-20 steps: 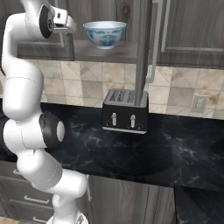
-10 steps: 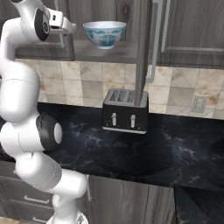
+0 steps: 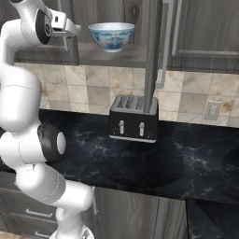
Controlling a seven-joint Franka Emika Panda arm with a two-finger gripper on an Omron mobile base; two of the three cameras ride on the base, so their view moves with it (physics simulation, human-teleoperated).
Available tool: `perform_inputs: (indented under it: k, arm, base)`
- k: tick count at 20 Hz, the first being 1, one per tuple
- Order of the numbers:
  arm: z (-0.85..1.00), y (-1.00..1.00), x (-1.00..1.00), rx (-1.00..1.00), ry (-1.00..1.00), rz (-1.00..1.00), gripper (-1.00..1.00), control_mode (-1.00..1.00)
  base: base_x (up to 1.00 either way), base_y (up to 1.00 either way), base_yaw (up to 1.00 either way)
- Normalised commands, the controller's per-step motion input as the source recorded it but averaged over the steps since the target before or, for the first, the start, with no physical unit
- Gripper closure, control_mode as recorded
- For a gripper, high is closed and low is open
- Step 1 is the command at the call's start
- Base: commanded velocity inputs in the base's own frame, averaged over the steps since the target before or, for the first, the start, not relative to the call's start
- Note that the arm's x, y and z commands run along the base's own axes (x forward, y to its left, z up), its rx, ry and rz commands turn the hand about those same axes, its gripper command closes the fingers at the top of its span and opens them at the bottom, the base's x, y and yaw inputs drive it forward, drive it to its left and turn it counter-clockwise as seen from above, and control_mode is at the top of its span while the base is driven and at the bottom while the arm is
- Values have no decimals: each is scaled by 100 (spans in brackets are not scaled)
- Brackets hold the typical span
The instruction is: Move the bowls from the cabinet to the plates on the dining table.
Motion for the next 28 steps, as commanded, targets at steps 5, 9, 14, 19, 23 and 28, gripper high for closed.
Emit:
perform_inputs:
  k: [5, 9, 14, 19, 23, 28]
  arm:
    - [0, 44, -47, 3, -2, 1, 100, -100]
    - [0, 47, -65, 3, -4, 2, 100, -100]
    - [0, 48, -71, 3, -4, 3, 100, -100]
    - [0, 54, -66, 0, -7, 1, 100, -100]
    - [-10, 48, -33, -1, -4, 0, 100, -100]
    - [-16, 63, -20, -3, 0, 0, 100, -100]
  base:
    - [0, 0, 0]
    - [0, 0, 0]
    - [0, 0, 0]
    - [0, 0, 0]
    - [0, 0, 0]
    - [0, 0, 0]
